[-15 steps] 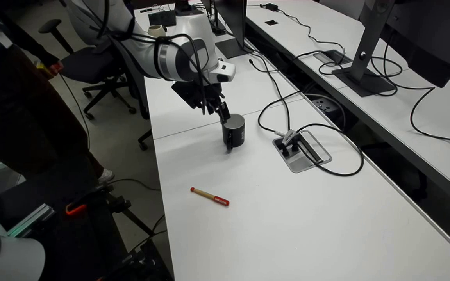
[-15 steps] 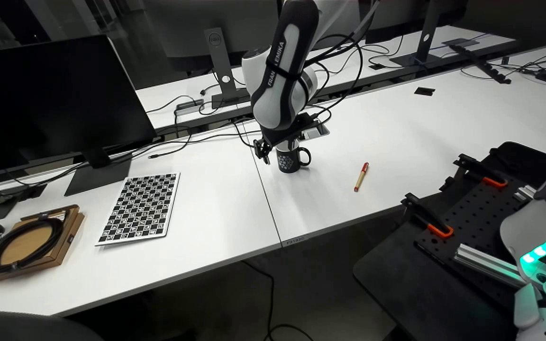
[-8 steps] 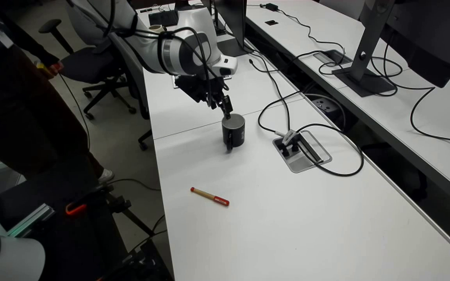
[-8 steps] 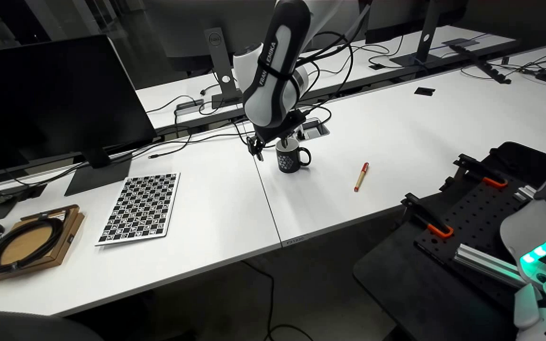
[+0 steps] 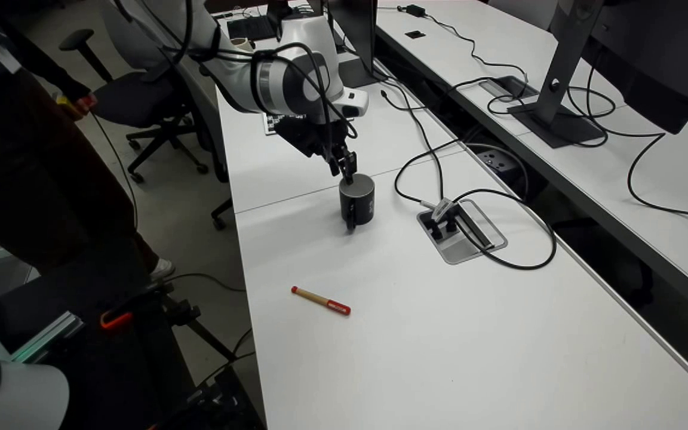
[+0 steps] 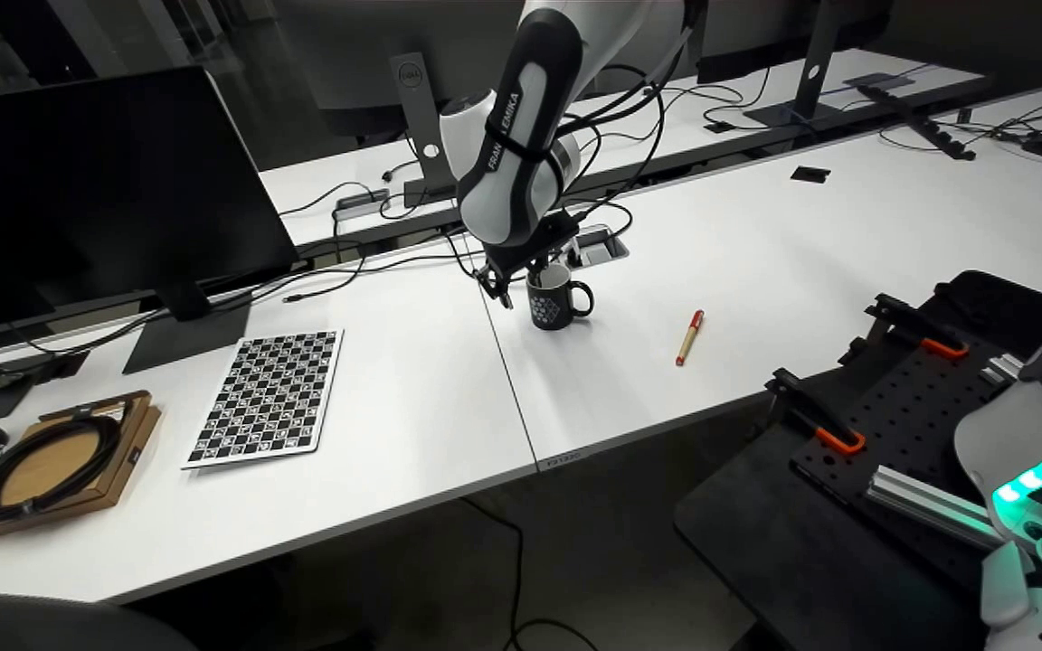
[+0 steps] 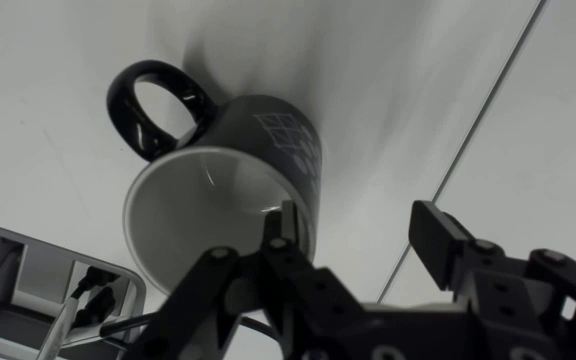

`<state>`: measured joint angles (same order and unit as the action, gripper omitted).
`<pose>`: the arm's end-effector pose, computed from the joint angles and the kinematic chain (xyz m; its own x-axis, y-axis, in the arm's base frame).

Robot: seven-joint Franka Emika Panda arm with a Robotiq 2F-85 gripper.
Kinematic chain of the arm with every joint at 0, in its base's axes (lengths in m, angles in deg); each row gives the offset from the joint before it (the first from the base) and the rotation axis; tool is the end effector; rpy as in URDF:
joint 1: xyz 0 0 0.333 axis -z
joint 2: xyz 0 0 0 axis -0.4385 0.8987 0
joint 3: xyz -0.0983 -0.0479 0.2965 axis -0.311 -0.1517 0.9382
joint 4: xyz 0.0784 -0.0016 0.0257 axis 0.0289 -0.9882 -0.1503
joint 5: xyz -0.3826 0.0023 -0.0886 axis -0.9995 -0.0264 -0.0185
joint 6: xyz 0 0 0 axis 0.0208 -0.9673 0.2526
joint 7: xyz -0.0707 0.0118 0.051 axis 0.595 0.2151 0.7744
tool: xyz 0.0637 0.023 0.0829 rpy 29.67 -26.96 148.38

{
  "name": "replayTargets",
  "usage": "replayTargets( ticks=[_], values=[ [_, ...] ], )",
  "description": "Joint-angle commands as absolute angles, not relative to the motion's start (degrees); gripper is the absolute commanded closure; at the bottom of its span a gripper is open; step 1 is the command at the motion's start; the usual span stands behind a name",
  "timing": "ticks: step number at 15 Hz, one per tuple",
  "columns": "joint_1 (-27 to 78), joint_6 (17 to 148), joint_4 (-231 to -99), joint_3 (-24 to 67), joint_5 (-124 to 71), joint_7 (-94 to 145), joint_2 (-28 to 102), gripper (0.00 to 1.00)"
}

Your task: Turn the mug upside down

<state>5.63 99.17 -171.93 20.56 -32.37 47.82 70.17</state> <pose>0.6296 0.1793 0.0836 0.9956 -0.0313 0.0884 -0.0420 -0.9916 0.1223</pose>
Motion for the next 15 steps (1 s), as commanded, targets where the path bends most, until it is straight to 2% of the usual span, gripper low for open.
replayTargets(
  ticks=[1, 5, 10, 15],
  values=[
    [5.59, 97.78, -169.00, 20.34, -31.15, 46.62, 72.56, 0.70],
    [5.62, 98.44, -169.10, 20.28, -30.90, 46.86, 72.50, 1.00],
    [8.44, 100.35, -169.66, 23.35, -27.97, 44.77, 71.75, 0.98],
    [17.75, 103.16, -169.75, 33.75, -18.16, 36.26, 72.55, 0.98]
  ],
)
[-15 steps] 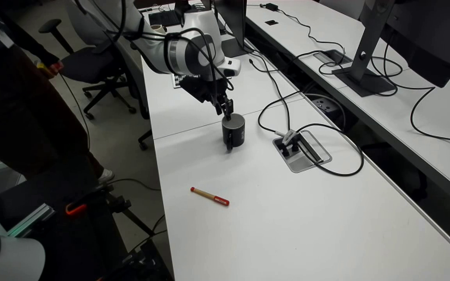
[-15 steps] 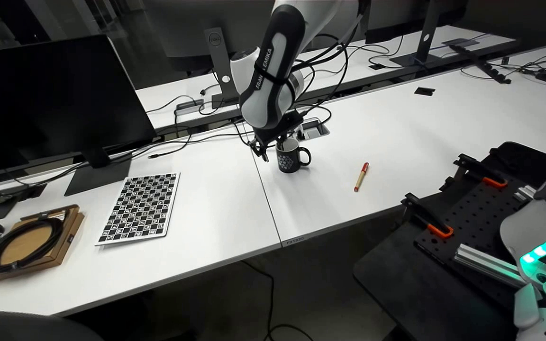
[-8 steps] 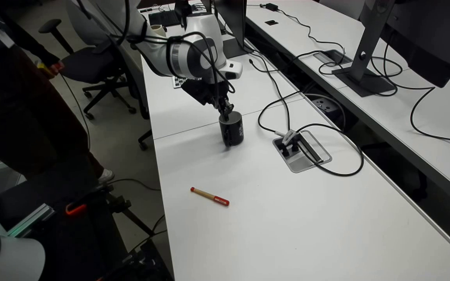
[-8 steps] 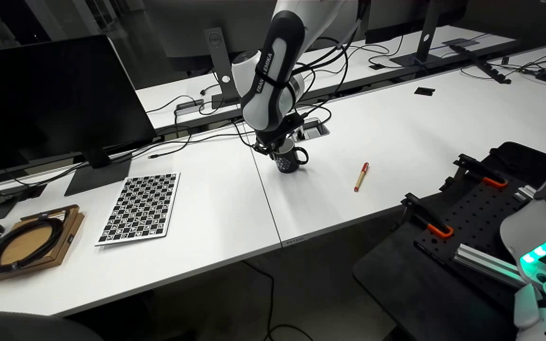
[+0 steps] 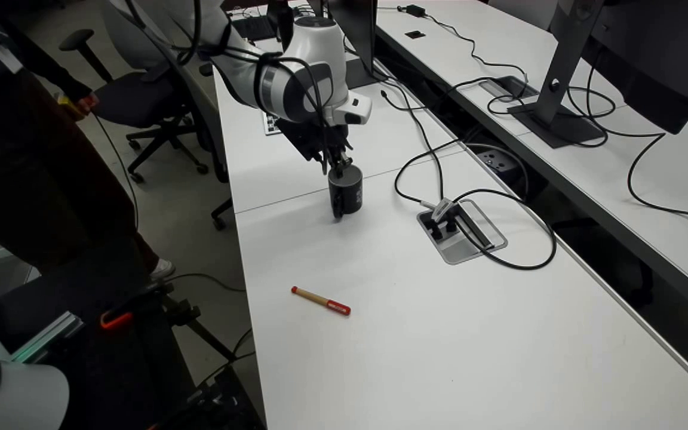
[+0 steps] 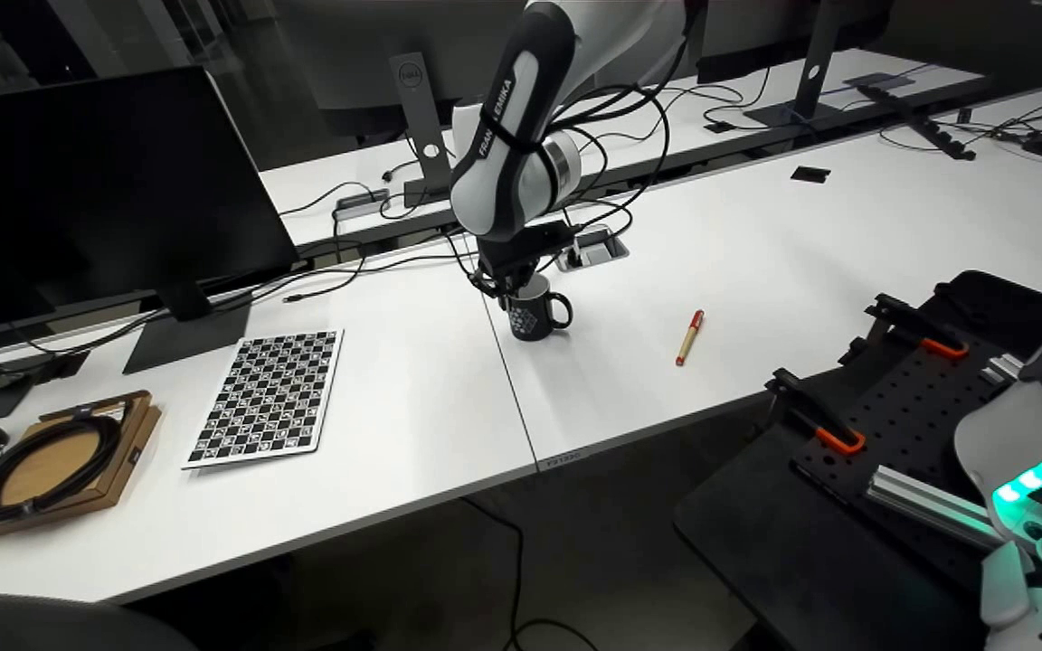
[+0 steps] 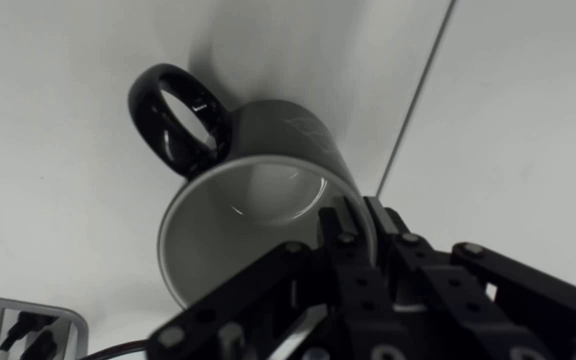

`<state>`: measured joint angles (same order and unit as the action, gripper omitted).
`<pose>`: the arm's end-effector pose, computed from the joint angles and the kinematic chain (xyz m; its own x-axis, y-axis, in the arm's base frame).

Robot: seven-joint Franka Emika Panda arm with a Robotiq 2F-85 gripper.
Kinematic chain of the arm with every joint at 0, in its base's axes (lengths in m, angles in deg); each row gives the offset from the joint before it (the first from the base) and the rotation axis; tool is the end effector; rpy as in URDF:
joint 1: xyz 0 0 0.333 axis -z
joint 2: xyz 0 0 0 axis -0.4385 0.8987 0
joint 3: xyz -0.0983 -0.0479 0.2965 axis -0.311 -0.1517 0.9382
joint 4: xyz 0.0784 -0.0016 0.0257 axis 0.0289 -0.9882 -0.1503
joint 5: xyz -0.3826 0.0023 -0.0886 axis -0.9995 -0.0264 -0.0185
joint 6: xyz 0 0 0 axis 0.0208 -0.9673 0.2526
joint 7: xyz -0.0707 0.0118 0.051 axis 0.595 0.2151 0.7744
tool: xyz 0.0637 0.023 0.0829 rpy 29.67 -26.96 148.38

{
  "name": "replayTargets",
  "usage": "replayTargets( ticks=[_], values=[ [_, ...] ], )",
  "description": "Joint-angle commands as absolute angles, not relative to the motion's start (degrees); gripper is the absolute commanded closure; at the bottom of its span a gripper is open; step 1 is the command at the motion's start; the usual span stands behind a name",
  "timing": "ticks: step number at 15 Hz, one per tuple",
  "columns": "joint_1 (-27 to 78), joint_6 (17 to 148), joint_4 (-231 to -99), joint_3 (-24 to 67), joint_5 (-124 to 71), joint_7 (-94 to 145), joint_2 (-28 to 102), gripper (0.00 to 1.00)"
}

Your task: Turn the mug upside down

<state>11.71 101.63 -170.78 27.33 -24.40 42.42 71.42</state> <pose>0.6360 0.1804 0.0792 0.9930 -0.0969 0.0679 -0.0943 -0.9947 -0.0397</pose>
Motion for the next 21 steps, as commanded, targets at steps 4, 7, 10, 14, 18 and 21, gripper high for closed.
replayTargets(
  ticks=[4, 7, 10, 14, 18, 21],
  values=[
    [24.36, 101.90, -169.03, 39.90, -10.17, 31.43, 73.36, 0.98],
    [27.57, 101.07, -168.74, 42.76, -5.53, 28.99, 74.02, 0.98],
    [29.58, 100.21, -168.29, 44.68, -0.97, 28.46, 74.89, 0.98],
    [29.71, 98.96, -167.52, 44.05, 2.89, 30.46, 75.39, 0.98],
    [29.43, 98.45, -166.71, 43.00, 5.29, 32.07, 75.62, 0.98],
    [34.34, 100.60, -165.84, 48.78, 10.32, 24.88, 77.45, 0.98]
  ],
)
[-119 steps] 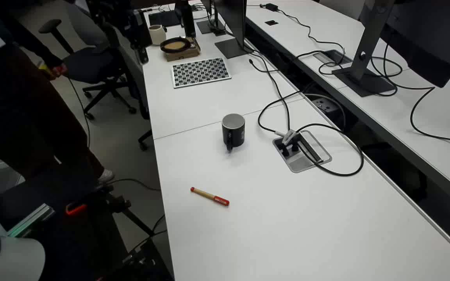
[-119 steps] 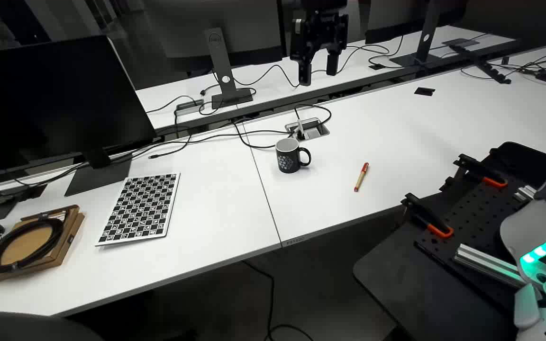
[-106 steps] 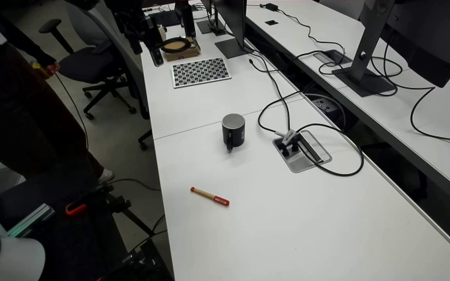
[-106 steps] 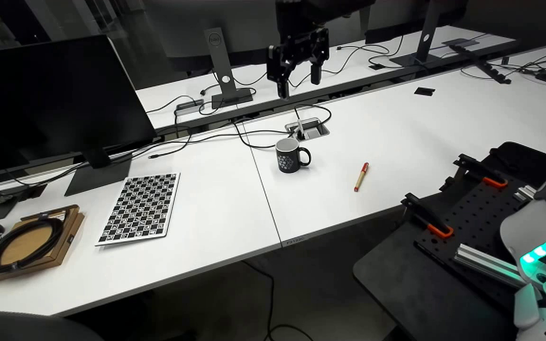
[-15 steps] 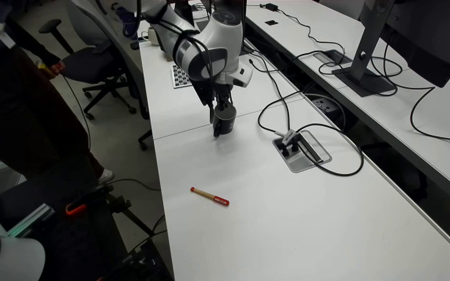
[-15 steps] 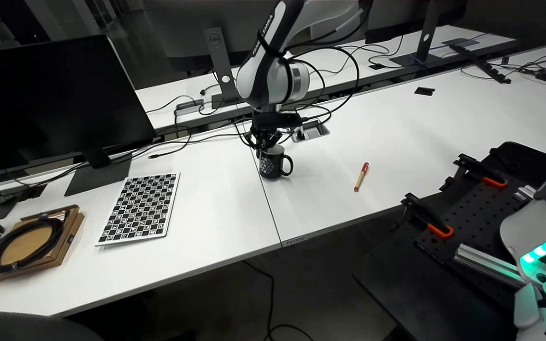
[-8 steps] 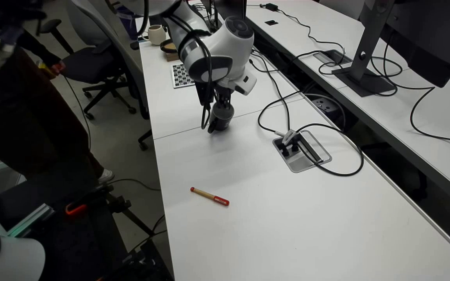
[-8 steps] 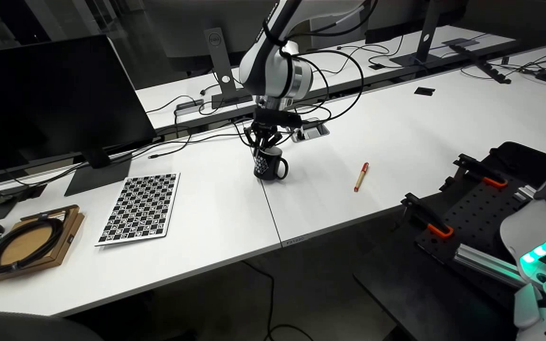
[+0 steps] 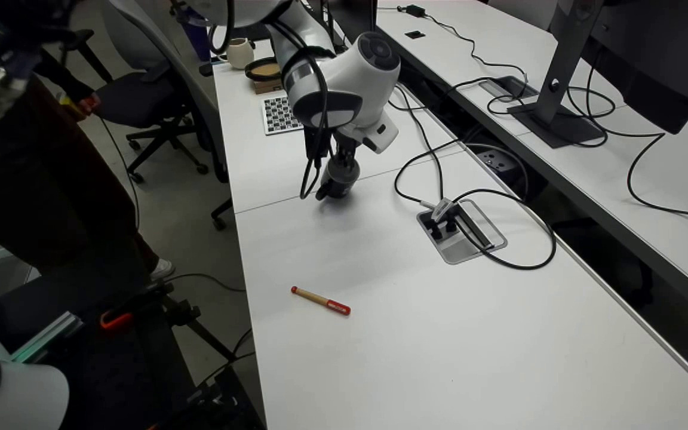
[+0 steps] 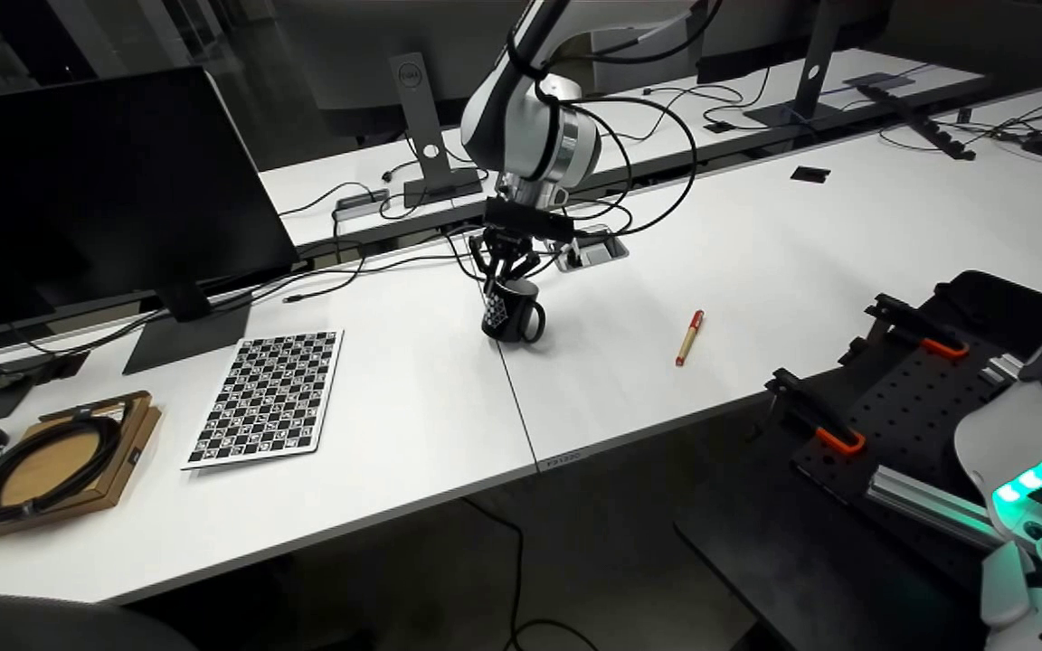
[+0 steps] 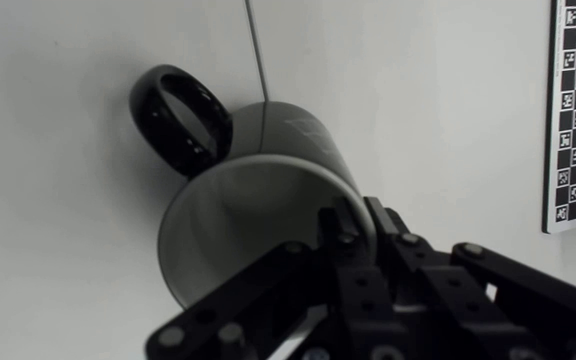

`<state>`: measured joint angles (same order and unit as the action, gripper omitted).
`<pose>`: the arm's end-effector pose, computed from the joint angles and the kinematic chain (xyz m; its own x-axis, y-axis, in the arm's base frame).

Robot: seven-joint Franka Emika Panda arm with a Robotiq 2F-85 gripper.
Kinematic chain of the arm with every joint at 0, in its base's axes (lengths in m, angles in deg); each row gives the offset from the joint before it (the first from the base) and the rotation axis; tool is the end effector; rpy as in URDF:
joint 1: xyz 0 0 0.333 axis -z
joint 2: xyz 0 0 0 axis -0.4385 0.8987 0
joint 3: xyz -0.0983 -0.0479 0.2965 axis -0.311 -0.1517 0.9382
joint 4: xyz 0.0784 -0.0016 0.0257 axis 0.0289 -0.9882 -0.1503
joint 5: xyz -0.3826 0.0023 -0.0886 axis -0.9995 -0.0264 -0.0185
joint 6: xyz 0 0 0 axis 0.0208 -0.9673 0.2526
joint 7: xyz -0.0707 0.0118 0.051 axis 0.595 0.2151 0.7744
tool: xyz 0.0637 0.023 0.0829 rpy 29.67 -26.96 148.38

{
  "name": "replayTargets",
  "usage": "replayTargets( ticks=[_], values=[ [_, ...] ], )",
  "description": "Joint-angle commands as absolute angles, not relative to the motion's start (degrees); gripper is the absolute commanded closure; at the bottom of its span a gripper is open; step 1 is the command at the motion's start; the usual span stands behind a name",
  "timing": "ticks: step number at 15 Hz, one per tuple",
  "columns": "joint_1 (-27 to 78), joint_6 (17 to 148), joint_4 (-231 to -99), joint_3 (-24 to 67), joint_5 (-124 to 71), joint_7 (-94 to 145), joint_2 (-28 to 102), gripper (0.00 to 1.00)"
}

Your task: Turn the mug upside down

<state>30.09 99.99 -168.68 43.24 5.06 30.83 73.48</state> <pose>0.6561 0.1249 0.0836 0.8798 -0.4459 -0.1646 -0.4705 -0.7679 -0.4347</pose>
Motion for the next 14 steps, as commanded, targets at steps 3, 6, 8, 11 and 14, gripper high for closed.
replayTargets(
  ticks=[3, 6, 8, 11, 14],
  values=[
    [39.34, 101.97, -165.15, 54.63, 17.54, 16.76, 80.30, 0.98],
    [41.41, 101.97, -165.32, 56.02, 22.60, 10.52, 81.42, 0.98],
    [41.74, 101.59, -165.51, 55.59, 25.09, 7.41, 81.32, 0.98],
    [41.59, 100.73, -165.59, 54.89, 28.15, 3.86, 80.88, 0.98],
    [41.28, 100.30, -165.58, 54.40, 30.80, 0.92, 80.68, 0.98]
  ],
)
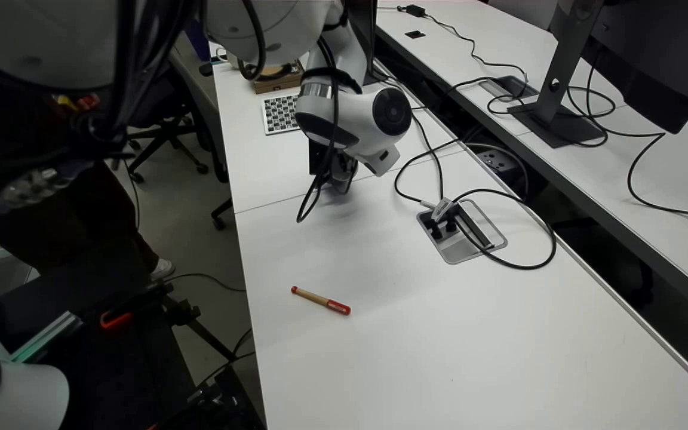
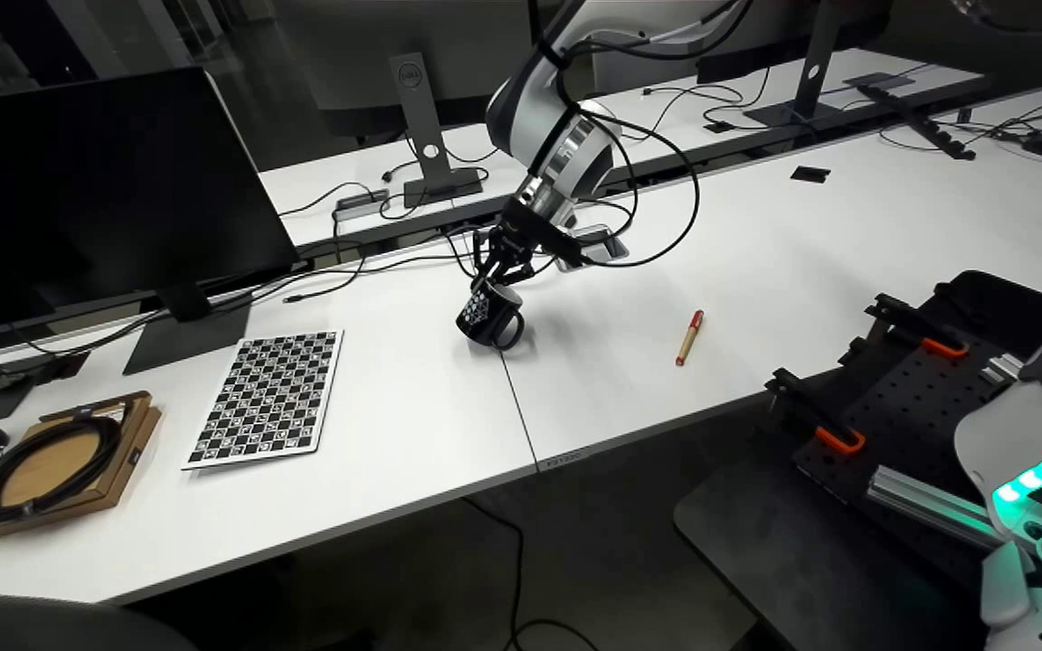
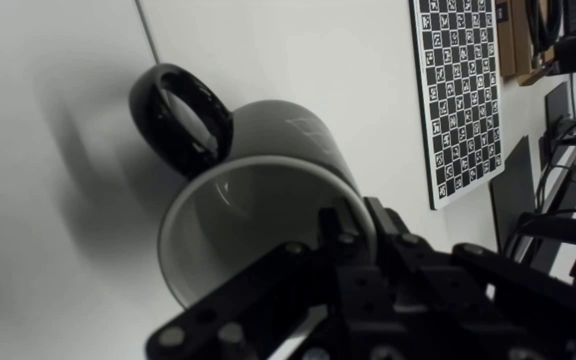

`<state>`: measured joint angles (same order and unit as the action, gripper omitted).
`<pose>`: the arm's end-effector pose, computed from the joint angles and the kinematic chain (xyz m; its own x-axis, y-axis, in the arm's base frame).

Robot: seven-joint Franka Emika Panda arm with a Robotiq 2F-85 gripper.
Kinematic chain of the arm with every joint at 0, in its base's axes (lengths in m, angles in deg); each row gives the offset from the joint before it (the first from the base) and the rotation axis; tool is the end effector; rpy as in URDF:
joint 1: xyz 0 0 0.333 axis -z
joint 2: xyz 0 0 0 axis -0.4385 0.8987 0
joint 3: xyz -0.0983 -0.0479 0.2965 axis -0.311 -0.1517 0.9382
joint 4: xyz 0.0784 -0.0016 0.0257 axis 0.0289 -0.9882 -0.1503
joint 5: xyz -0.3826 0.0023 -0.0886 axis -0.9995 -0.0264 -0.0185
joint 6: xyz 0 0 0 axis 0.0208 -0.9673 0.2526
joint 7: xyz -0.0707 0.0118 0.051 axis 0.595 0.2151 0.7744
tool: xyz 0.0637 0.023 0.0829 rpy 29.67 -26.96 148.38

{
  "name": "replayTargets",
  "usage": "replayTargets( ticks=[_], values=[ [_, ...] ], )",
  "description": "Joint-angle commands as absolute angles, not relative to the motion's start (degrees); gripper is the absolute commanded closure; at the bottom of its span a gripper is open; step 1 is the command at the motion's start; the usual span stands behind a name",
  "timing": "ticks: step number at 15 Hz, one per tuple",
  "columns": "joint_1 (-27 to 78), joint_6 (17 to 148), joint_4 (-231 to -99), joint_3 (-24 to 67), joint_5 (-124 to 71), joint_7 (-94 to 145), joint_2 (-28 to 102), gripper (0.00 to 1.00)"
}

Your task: Turn the mug upside down

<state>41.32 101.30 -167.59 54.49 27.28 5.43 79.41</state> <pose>0.6502 0.1040 0.0565 0.8698 -0.4447 -0.2140 -0.4574 -0.5637 -0.6878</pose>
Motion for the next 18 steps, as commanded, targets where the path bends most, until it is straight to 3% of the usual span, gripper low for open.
replayTargets(
  ticks=[1, 3, 4, 7, 8, 18],
  values=[
    [41.09, 100.08, -165.63, 54.09, 31.59, 0.36, 80.55, 0.98],
    [39.53, 99.71, -167.14, 52.18, 32.27, 1.68, 78.74, 0.98],
    [39.36, 99.40, -167.14, 51.88, 32.80, 1.49, 78.65, 0.91],
    [38.86, 99.36, -167.14, 51.43, 33.00, 1.53, 78.43, 0.91],
    [38.81, 99.36, -167.13, 51.39, 33.02, 1.54, 78.41, 0.98],
    [41.70, 86.84, -162.32, 48.53, 44.60, -6.42, 81.95, 0.98]
  ],
)
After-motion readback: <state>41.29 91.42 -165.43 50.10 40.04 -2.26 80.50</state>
